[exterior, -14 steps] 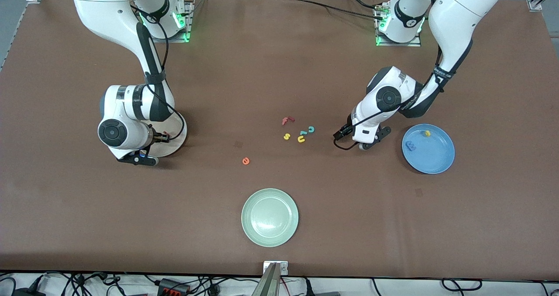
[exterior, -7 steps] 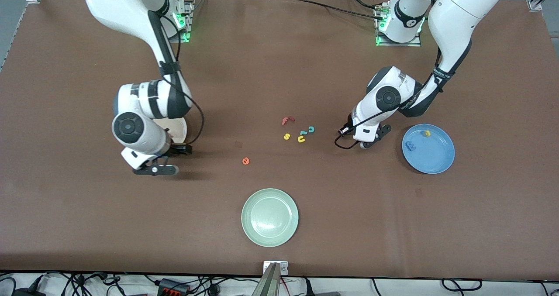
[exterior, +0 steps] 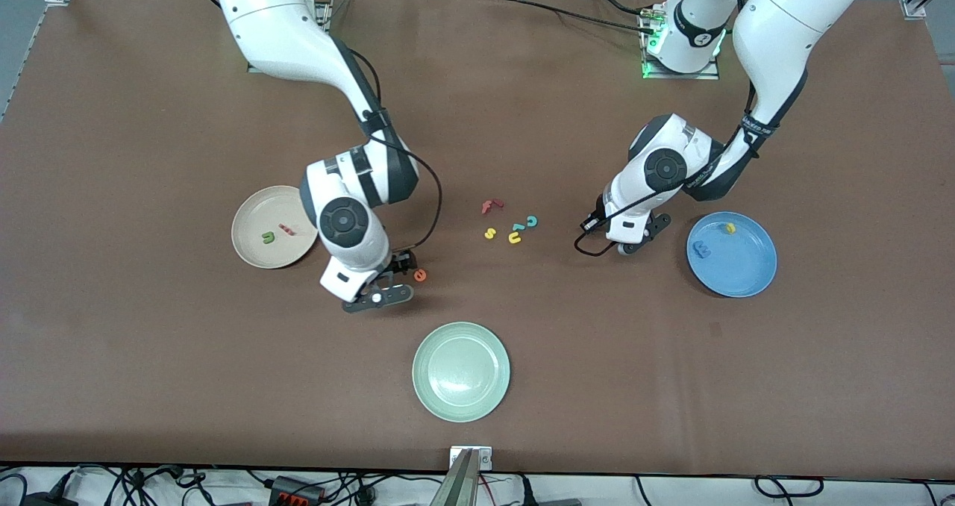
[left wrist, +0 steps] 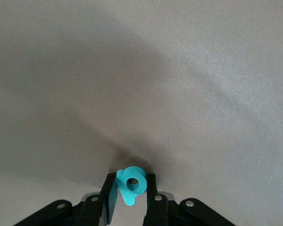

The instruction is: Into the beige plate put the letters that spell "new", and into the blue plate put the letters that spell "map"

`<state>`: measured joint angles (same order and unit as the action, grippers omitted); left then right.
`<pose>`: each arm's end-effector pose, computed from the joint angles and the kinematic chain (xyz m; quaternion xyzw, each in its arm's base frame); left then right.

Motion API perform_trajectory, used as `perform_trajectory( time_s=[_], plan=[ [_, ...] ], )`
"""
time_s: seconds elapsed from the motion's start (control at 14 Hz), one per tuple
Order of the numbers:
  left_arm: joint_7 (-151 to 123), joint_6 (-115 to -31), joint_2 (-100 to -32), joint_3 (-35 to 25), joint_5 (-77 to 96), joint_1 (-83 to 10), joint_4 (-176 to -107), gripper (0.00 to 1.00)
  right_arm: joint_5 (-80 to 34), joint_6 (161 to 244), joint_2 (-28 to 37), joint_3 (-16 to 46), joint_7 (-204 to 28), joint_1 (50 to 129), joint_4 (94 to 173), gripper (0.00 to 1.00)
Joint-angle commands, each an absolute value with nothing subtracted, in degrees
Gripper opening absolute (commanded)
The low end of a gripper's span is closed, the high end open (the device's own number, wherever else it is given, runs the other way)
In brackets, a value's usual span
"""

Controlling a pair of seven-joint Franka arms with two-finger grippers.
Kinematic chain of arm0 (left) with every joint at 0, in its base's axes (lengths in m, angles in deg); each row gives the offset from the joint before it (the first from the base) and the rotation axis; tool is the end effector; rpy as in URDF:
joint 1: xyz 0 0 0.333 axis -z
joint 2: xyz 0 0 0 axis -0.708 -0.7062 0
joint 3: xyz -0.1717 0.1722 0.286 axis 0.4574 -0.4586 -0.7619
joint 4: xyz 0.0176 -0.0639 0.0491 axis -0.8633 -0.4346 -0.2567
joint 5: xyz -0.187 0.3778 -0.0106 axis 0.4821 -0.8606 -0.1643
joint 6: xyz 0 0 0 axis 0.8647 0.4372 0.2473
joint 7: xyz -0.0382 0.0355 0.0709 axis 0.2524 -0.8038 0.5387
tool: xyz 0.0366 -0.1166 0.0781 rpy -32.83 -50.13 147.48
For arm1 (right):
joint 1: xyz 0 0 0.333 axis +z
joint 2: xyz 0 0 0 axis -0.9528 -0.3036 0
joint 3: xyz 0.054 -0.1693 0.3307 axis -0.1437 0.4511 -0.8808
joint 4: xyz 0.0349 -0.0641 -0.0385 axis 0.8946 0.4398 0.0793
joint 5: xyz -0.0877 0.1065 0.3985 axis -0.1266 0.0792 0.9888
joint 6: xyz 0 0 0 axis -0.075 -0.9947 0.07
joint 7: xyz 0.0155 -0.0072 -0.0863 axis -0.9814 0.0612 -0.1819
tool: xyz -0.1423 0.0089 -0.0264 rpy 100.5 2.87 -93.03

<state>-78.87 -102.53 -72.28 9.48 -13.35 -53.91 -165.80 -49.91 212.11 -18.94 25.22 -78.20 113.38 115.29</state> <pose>0.5414 -0.2486 0.1597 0.9386 0.3340 -0.0782 0.0361 0.6931 0.3911 0.2101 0.9852 0.1695 0.0033 0.0273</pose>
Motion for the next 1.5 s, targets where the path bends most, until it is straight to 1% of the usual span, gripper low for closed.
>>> perform_trajectory(
  time_s=[0.0,0.21,0.28,0.36,0.43,0.5,0.64,0.71,0.78,0.93,1.0,1.07,1.14,1.21,1.35,1.42],
  plan=[
    [-79.98,-100.36,-71.14,9.35,-17.71,-54.04,-165.99,0.16,-49.69,213.03,-21.13,24.76,-87.1,113.72,112.55,1.0],
    [-77.53,-91.06,-69.38,10.05,-21.85,-54.39,-163.1,0.16,-49.6,213.21,-21.84,23.62,-96.49,113.72,112.55,1.0],
    [-74.65,-86.68,-68.59,10.05,-21.85,-54.31,-161.17,0.16,-49.52,213.29,-22.36,23.35,-99.49,113.81,112.47,1.0],
    [-70.79,-81.15,-68.15,10.14,-21.85,-54.65,-158.81,0.16,-49.26,214.08,-22.54,22.92,-100.91,113.81,112.46,0.98],
    [-66.4,-76.13,-67.71,10.06,-21.85,-54.83,-156.26,0.16,-49.34,215.13,-22.54,21.61,-101.19,113.72,112.46,0.9],
    [-61.4,-71.56,-67.71,9.97,-21.85,-55.61,-153.54,0.16,-49.34,215.66,-22.63,21.42,-101.19,113.72,112.46,0.87],
    [-50.86,-66.17,-67.71,9.7,-21.85,-58.16,-149.74,0.16,-49.34,216.81,-23.15,21.33,-101.28,113.72,112.46,0.8],
    [-45.84,-65.98,-67.62,9.36,-22.11,-59.65,-149.55,0.16,-49.43,217.51,-23.33,21.33,-101.28,113.72,112.46,0.74],
    [-40.66,-66.15,-67.62,9.44,-24.03,-62.01,-149.47,0.16,-49.52,218.56,-23.68,21.33,-101.36,113.72,112.46,0.72],
    [-31.6,-67.03,-68.32,9.79,-29.3,-66.94,-149.55,0.16,-49.43,220.23,-24.3,21.33,-101.28,113.37,112.46,0.71],
    [-27.46,-68.95,-68.84,9.79,-30.19,-68.79,-149.64,0.16,-49.34,220.93,-24.56,21.33,-101.19,113.37,112.46,0.71],
    [-22.9,-71.49,-69.54,9.62,-30.29,-71.16,-150.08,0.16,-49.25,221.38,-24.83,21.15,-101.02,113.46,112.46,0.69],
    [-19.2,-73.34,-70.42,9.62,-30.37,-73.53,-150.25,0.16,-49.25,221.38,-24.83,20.98,-101.01,113.46,112.46,0.68],
    [-15.94,-74.84,-71.65,9.62,-30.38,-75.38,-150.26,0.16,-49.17,221.12,-24.83,20.98,-101.01,113.29,112.46,0.64],
    [-14.5,-75.64,-73.15,9.53,-30.38,-76.8,-150.43,0.18,-48.64,220.68,-24.57,20.98,-100.84,113.2,112.46,0.6],
    [-14.5,-75.73,-73.24,9.61,-30.38,-77.24,-151.39,0.18,-47.51,220.16,-24.48,20.98,-100.84,113.2,112.55,0.6]
  ],
)
